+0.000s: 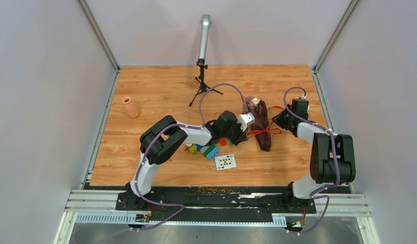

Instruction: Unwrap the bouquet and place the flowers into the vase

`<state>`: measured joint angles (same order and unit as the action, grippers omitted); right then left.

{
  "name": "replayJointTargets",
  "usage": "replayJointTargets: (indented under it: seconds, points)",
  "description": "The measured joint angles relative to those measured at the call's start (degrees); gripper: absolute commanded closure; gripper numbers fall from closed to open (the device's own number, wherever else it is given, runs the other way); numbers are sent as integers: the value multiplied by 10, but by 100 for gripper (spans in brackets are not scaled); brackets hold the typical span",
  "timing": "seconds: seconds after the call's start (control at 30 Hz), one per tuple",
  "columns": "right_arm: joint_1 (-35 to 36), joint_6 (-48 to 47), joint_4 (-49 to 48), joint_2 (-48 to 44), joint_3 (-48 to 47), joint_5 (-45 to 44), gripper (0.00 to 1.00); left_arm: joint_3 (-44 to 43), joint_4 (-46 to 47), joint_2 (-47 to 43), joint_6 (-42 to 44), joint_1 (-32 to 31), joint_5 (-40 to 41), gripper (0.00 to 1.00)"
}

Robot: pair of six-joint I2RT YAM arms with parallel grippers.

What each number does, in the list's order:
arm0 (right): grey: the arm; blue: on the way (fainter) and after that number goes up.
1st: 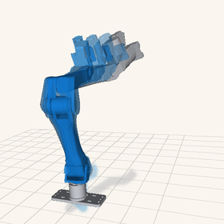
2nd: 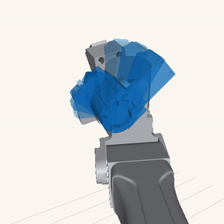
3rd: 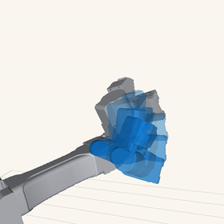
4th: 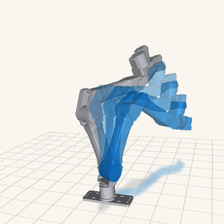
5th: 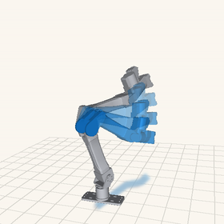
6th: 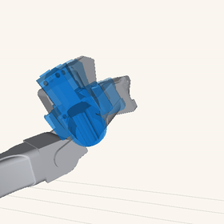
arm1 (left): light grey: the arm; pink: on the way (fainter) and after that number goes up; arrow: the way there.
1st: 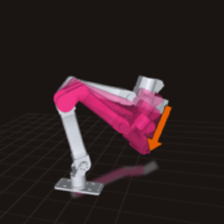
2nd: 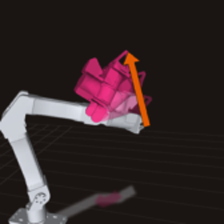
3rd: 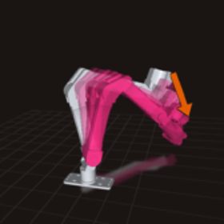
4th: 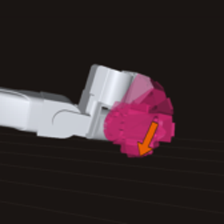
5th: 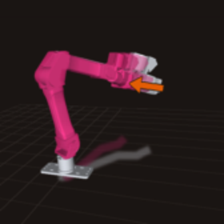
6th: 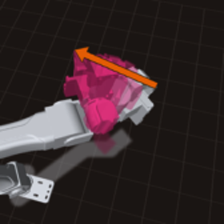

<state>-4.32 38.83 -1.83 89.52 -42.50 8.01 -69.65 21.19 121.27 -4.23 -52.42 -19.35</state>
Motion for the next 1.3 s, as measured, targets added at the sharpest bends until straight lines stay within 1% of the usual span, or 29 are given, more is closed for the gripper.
replayJointTargets:
  seconds: [0.9,1.3]
  points:
    - [-16,-17,3,8,1,-15,100,63,4,-64,-69,0,6,100]
    - [-26,-17,7,19,1,-20,100,110,-3,-134,-87,0,26,100]
